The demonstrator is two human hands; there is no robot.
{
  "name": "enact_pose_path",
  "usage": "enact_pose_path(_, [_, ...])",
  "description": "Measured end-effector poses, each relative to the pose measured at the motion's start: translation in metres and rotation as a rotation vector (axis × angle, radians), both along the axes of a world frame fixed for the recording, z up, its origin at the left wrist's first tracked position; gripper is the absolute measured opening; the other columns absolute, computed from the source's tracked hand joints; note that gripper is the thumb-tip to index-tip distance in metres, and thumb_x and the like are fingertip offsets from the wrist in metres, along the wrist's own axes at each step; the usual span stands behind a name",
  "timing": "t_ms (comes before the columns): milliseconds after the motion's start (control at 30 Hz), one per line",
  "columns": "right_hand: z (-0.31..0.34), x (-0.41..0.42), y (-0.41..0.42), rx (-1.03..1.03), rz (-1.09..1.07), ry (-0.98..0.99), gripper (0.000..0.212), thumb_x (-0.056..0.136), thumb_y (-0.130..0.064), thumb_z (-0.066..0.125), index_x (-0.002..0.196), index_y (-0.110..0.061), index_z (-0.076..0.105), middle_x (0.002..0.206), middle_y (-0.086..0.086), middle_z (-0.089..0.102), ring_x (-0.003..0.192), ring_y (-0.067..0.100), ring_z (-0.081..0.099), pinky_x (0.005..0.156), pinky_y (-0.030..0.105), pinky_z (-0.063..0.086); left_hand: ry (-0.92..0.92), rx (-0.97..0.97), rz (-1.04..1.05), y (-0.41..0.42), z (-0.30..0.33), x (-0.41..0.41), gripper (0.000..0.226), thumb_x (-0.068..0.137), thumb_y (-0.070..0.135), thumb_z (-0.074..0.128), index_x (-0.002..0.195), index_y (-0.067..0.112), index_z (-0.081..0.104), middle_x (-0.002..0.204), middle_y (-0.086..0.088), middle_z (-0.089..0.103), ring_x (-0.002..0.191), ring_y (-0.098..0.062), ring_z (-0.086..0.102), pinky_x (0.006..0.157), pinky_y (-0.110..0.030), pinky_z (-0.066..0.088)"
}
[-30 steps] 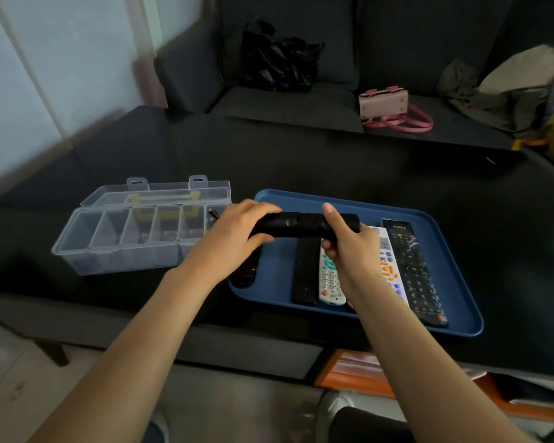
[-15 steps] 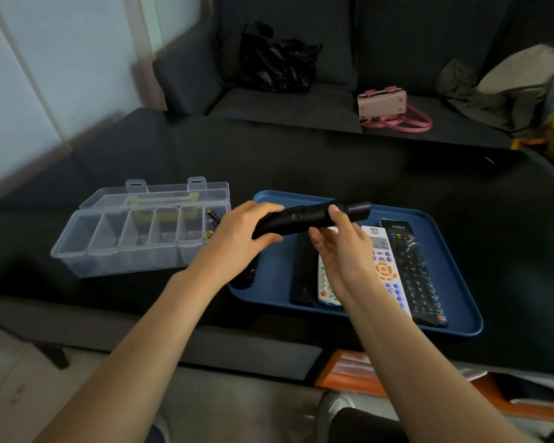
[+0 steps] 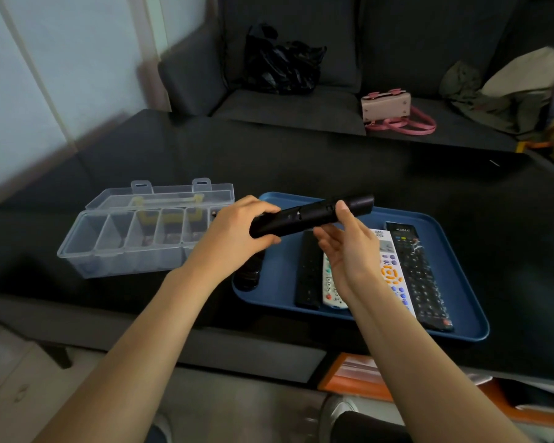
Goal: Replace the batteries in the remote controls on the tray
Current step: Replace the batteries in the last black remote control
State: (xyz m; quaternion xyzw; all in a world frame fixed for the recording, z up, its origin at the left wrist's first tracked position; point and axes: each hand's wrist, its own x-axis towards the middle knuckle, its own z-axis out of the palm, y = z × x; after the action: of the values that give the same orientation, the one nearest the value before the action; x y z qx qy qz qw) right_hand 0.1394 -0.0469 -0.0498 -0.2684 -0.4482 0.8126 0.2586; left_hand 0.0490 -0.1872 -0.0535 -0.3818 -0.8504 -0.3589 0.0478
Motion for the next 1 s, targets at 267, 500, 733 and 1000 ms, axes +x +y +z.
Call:
enact_pose_path(267, [-0.0032,-0.0004,0.0019,0.123,0.04,-0.041,0.02,0.093,-0.03,0.058,0.085,-0.014,0.066,0.08,0.008,0.07,0.051,0.005,0.053,0.045,0.015,0.037,-0.059,0.072,0.033,0.0005,0.0007,0.0062,0.044,0.072,0.021,0.078,0.114,0.021,0.064,0.104,0.008,0.061,0.096,-0.005,0.054,0.085,-0.017,0.038])
enact_pose_path(500, [-0.0011,-0.0011,0.0029,0.177,0.043,-0.057,0.02,0.093,-0.029,0.058,0.086,-0.011,0.066,0.081,0.007,0.071,0.052,0.004,0.055,0.05,0.018,0.038,-0.095,0.055,0.017,-0.0039,0.0044,0.0034,0.042,0.075,0.022,0.075,0.116,0.024,0.062,0.108,0.009,0.061,0.097,-0.002,0.054,0.08,-0.009,0.037])
enact_pose_path(733, [-0.003,-0.0027,0.0067,0.22,0.038,-0.08,0.02,0.092,-0.03,0.059,0.081,-0.015,0.066,0.076,0.003,0.07,0.051,0.003,0.054,0.047,0.014,0.037,-0.092,0.063,0.014,-0.0028,0.0053,0.0084,0.04,0.074,0.024,0.076,0.112,0.022,0.065,0.104,0.006,0.064,0.096,-0.006,0.058,0.083,-0.014,0.042])
enact_pose_path(1000, [-0.0032,0.0004,0.0059,0.187,0.065,-0.105,0.021,0.093,-0.029,0.058,0.081,-0.013,0.065,0.072,0.0,0.07,0.06,0.005,0.063,0.058,0.019,0.044,-0.059,0.02,-0.038,-0.0066,0.0077,0.0053,0.042,0.079,0.022,0.072,0.12,0.022,0.062,0.106,0.005,0.064,0.095,-0.007,0.058,0.083,-0.018,0.044])
